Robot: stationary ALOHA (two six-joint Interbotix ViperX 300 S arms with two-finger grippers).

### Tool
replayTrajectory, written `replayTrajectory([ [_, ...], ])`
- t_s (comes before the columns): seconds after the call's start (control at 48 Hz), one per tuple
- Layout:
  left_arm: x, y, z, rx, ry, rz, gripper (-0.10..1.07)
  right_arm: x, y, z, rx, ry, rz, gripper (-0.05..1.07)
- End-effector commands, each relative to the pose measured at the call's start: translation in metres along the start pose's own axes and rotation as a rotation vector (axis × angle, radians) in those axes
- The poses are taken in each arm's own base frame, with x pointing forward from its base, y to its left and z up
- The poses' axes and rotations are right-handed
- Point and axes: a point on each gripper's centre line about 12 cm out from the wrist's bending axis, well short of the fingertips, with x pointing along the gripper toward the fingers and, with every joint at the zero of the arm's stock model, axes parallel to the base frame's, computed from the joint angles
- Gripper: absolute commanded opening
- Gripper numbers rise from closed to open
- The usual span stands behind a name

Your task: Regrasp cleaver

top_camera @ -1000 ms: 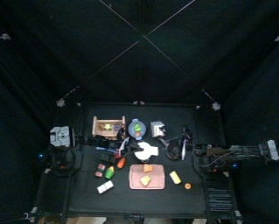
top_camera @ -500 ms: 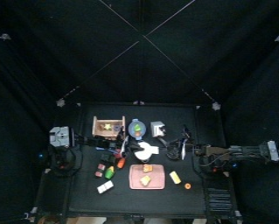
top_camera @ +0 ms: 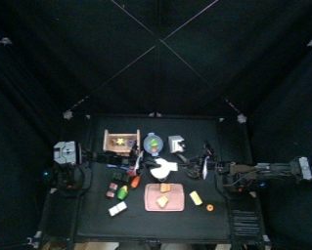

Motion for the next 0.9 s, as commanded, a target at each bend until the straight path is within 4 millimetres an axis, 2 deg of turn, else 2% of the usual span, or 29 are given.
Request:
replayTrajectory([
  [0.0,0.0038,-0.0053,0.0109,0.012,-0.031,-0.017,0.34,-0.0013,0.0049,0.0059,-0.001,-0.017,0.018,0.84],
  [0.271,0.0031,-0.0035,0.0090,0.010,-0.024,-0.011,0.34,-0.0016,0.0064,0.0074,-0.003,-0.022,0.024,0.64],
  [0.438,0.0030,-0.0034,0.0076,0.009,-0.021,-0.011,0.34,-0.0013,0.0053,0.0063,-0.022,-0.021,0.022,0.56],
  [0.708,0.0030,-0.0036,0.0079,0.001,-0.023,-0.013,0.35,-0.0012,0.0042,0.0057,-0.028,-0.021,0.018,0.50],
  [0.875,0.0032,-0.0042,0.0086,0.003,-0.023,-0.013,0.46,-0.0011,0.0039,0.0045,-0.030,-0.018,0.019,0.50],
])
